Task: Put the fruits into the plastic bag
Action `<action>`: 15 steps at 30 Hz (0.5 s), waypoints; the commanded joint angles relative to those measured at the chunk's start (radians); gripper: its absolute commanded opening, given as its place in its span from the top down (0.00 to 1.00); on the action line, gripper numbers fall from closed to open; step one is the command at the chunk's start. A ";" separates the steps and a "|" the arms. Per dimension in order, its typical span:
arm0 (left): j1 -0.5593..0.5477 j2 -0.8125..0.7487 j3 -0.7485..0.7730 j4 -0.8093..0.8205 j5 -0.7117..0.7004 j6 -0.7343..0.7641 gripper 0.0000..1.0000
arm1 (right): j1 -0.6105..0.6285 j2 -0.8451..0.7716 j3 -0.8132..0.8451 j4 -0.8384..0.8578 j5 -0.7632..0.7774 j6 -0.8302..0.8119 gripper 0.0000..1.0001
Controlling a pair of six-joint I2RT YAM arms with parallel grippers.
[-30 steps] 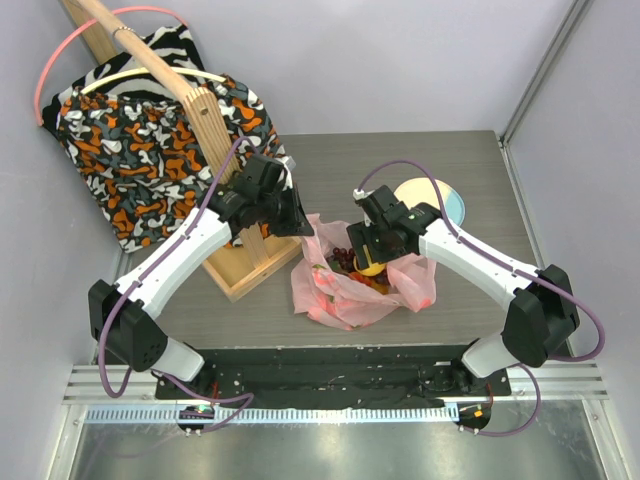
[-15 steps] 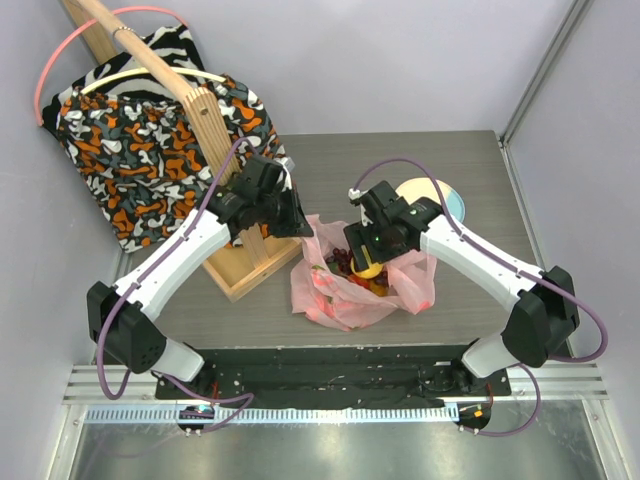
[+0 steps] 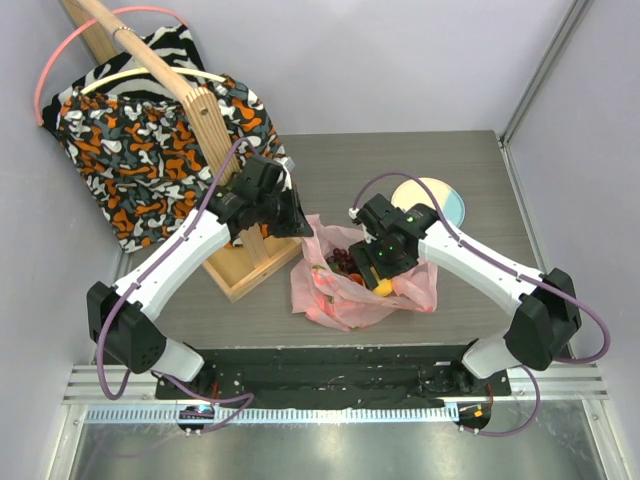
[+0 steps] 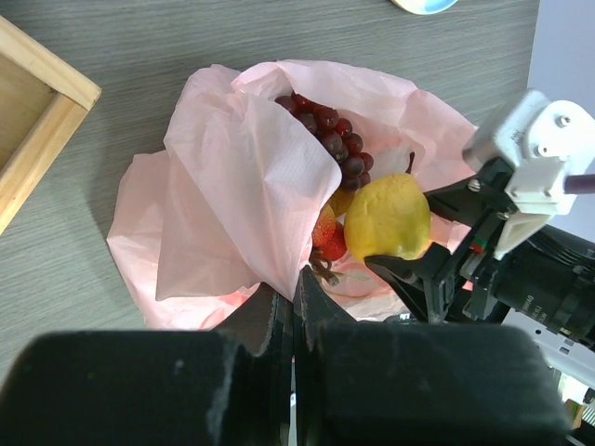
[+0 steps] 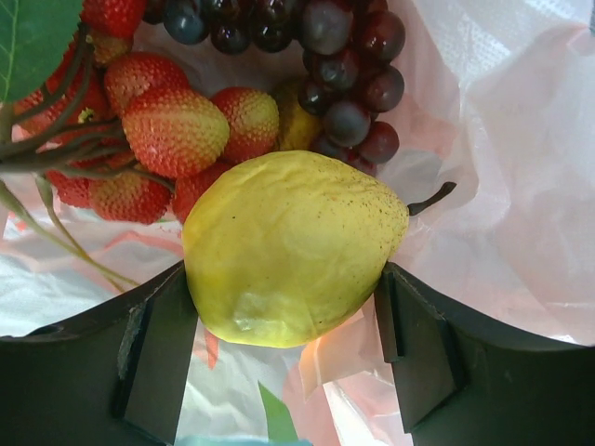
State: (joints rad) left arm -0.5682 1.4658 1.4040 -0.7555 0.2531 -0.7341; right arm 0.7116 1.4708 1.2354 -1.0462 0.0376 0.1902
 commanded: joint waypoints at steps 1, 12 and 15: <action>0.011 -0.051 -0.003 0.033 -0.009 -0.024 1.00 | 0.006 -0.055 0.013 -0.012 0.016 0.021 0.28; 0.011 -0.061 -0.017 0.035 -0.012 -0.025 1.00 | 0.008 -0.049 0.064 0.026 -0.024 0.031 0.03; 0.011 -0.061 -0.017 0.036 -0.012 -0.025 1.00 | 0.008 -0.058 0.073 0.034 -0.024 0.032 0.03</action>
State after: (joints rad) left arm -0.5682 1.4528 1.3888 -0.7521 0.2504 -0.7341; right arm 0.7124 1.4487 1.2556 -1.0393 0.0242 0.2165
